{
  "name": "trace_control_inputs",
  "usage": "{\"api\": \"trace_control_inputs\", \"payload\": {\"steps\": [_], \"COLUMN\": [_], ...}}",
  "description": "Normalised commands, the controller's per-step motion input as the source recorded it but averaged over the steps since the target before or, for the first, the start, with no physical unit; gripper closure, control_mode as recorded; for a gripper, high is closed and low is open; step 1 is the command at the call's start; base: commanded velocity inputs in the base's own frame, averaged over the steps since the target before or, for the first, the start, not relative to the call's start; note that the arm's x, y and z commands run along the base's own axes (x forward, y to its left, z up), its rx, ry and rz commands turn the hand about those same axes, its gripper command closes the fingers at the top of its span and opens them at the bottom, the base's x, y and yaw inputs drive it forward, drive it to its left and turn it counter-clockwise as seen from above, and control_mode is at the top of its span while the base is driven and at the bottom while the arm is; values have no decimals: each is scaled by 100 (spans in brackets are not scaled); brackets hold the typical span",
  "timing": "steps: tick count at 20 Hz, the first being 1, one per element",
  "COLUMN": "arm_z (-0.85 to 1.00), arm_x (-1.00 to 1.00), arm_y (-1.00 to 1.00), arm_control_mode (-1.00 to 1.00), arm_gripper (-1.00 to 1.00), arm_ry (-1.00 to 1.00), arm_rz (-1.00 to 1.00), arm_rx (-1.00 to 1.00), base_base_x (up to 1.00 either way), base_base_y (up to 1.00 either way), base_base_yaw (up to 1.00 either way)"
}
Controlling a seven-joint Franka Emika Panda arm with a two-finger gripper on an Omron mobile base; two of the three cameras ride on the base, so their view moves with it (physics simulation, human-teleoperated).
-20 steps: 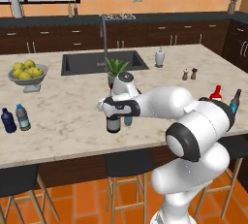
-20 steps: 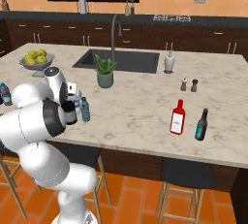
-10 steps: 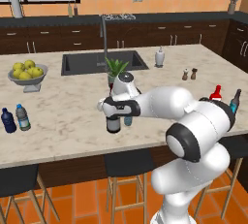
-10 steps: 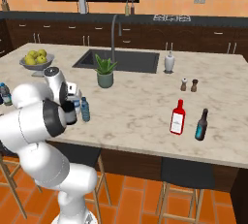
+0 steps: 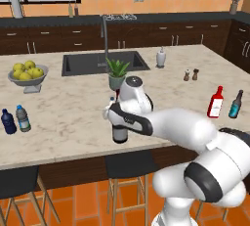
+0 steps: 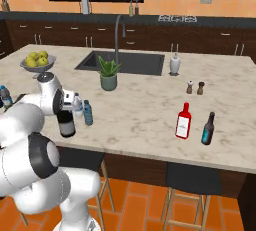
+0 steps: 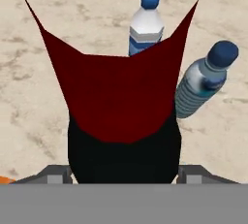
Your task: Move the plastic bottles in the middle to the plastics group, and the glass bottles in the middle to the glass group.
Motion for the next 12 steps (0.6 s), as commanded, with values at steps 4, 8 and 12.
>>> {"api": "trace_control_inputs", "payload": {"steps": [4, 8, 12], "arm_z": [26, 10, 3], "arm_x": [-47, -11, 3], "arm_y": [-61, -83, -100], "arm_control_mode": [-100, -100, -100], "arm_gripper": [100, 100, 100], "arm_ry": [5, 8, 1], "arm_rz": [0, 0, 0], "arm_rx": [0, 0, 0], "base_base_x": [0, 0, 0], "base_base_y": [0, 0, 0], "base_base_yaw": [0, 0, 0]}}
